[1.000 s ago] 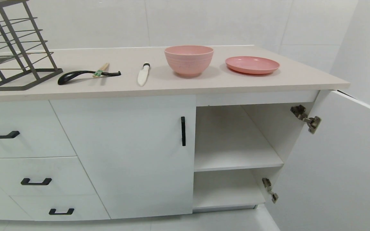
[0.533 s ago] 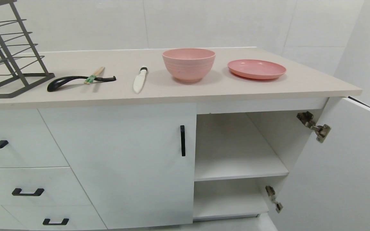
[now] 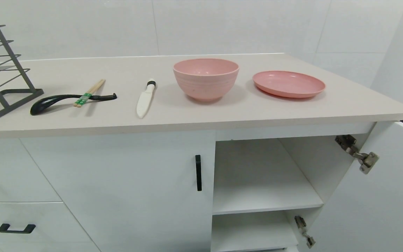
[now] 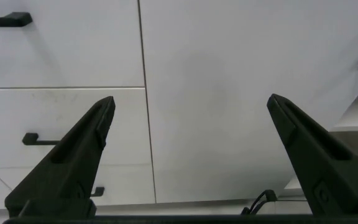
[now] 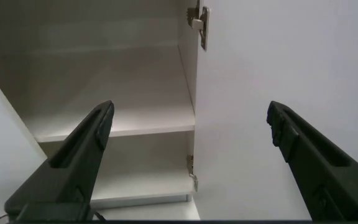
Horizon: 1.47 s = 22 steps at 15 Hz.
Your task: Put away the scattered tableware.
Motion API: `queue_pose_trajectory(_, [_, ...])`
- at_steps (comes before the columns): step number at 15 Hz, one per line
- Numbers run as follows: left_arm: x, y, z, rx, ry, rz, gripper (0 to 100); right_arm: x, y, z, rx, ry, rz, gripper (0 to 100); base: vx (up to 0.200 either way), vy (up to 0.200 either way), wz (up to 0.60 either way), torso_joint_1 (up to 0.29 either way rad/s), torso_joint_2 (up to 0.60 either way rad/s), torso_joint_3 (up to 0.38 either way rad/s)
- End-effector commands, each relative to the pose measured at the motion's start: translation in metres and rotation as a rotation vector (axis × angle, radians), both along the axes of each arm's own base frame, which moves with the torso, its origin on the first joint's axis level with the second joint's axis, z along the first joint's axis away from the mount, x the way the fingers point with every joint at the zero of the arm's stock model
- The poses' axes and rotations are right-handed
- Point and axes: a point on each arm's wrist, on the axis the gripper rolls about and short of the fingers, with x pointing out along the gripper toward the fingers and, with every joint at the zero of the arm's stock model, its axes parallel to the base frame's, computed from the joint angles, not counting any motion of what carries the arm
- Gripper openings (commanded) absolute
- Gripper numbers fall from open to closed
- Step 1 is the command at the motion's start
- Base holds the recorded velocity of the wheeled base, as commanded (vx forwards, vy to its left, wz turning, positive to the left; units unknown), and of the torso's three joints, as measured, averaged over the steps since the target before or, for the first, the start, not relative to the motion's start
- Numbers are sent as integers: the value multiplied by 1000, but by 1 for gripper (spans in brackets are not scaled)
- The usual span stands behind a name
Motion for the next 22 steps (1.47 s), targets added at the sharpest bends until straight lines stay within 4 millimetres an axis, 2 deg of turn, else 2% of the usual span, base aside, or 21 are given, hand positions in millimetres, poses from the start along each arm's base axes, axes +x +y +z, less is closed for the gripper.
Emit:
queue_pose_trajectory(1, [0, 0, 0, 0, 3, 0, 100, 0, 0, 0, 0, 2, 0, 100, 0, 0, 0, 217, -41, -105])
queue_pose_trajectory(4, [0, 0, 0, 1, 3, 0, 100, 0, 0, 0, 0, 4, 0, 100, 0, 0, 0, 260, -191, -180])
queue_pose_trajectory(14, [0, 0, 0, 1, 5, 0, 100, 0, 0, 0, 0, 4, 0, 100, 0, 0, 0, 181, -542, -208])
queue_pose_trajectory(22, [0, 0, 0, 1, 3, 0, 100, 0, 0, 0, -1, 2, -1, 100, 0, 0, 0, 330, -497, -237])
